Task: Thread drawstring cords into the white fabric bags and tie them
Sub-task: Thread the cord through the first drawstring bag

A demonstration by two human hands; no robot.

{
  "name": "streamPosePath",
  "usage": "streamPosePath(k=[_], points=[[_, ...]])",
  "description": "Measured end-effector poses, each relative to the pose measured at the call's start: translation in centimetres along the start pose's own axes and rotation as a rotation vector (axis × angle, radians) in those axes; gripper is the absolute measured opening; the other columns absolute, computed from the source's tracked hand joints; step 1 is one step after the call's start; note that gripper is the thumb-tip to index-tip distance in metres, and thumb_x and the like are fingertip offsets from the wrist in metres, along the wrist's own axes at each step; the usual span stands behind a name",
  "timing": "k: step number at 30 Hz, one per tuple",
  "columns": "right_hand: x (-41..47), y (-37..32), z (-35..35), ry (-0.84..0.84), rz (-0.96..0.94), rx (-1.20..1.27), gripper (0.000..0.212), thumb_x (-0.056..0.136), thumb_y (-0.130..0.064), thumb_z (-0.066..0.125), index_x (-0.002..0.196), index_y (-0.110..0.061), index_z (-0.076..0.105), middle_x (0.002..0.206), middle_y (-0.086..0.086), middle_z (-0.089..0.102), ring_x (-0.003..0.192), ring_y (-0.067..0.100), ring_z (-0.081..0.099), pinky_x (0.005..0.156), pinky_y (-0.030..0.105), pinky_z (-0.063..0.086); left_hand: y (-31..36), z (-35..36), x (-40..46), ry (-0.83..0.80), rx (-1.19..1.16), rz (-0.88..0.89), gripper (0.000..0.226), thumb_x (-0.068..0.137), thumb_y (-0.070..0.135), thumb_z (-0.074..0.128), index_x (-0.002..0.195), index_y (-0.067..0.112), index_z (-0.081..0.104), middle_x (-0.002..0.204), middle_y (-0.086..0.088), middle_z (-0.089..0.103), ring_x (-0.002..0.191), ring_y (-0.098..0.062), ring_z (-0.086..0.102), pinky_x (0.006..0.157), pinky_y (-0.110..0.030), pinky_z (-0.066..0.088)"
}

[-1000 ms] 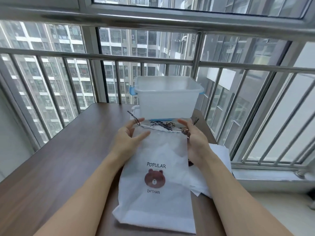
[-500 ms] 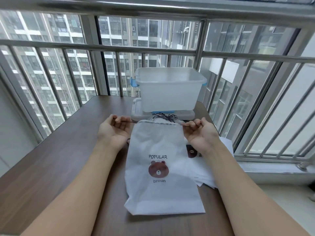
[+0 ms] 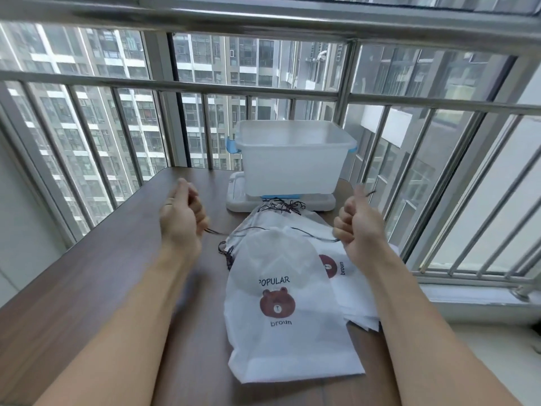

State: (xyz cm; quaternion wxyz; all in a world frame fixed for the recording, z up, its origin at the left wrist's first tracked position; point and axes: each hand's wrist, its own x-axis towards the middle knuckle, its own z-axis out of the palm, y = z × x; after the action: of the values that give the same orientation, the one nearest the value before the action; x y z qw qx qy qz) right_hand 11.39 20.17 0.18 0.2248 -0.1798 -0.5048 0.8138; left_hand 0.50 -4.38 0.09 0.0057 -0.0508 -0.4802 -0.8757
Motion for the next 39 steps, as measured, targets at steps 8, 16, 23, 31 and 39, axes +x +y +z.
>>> streamPosePath(k=[8,16,23,31,39], points=[[-1.2,2.2,4.3,-0.266,0.079,-0.123,0.032,0.100,-0.012,0.032,0.068,-0.019,0.034,0.062,-0.001,0.023,0.054,0.014,0.014,0.041,0.021,0.012,-1.9,3.9,-3.7,-0.463,0.152,-0.073,0.024,0.097,0.018,0.036,0.073,0.019,0.038,0.061,0.004,0.033,0.050,-0.011,0.021,0.040,-0.021,0.015],[-3.0,2.0,3.4,-0.588,0.024,-0.333,0.041,0.090,-0.038,0.064,0.088,0.002,0.070,0.066,0.012,0.063,0.053,0.019,0.054,0.043,0.024,0.039,-0.7,6.1,-2.6,-0.513,0.529,-0.245,0.030,0.100,0.031,0.058,0.080,0.009,0.066,0.060,-0.002,0.065,0.052,-0.014,0.060,0.056,-0.023,0.050],[-2.0,1.7,3.7,-0.246,-0.728,-0.541,0.036,0.096,-0.039,0.064,0.075,-0.013,0.077,0.088,0.006,0.068,0.096,0.011,0.065,0.080,0.028,0.051,-2.8,5.5,-3.7,-0.625,0.603,-0.358,0.033,0.103,0.034,0.051,0.082,0.015,0.069,0.053,0.007,0.023,0.043,-0.009,0.020,0.038,-0.018,0.018],[-2.1,3.0,4.1,-0.396,-0.323,-0.343,0.030,0.092,-0.030,0.065,0.090,-0.003,0.078,0.086,0.007,0.077,0.083,0.017,0.072,0.080,0.028,0.055,-3.4,6.0,-4.7,-0.617,0.414,-0.487,0.033,0.103,0.024,0.035,0.072,0.023,0.044,0.059,0.005,0.016,0.048,-0.009,0.009,0.042,-0.021,0.006],[-1.9,3.3,3.8,-0.250,-0.157,-0.466,0.039,0.090,-0.037,0.074,0.069,-0.003,0.073,0.058,0.007,0.049,0.048,0.011,0.034,0.049,0.023,0.031,-4.4,5.4,-4.7,-0.728,0.615,-0.356,0.028,0.099,0.039,0.056,0.076,0.023,0.055,0.053,0.008,0.027,0.047,-0.009,0.018,0.044,-0.021,0.015]])
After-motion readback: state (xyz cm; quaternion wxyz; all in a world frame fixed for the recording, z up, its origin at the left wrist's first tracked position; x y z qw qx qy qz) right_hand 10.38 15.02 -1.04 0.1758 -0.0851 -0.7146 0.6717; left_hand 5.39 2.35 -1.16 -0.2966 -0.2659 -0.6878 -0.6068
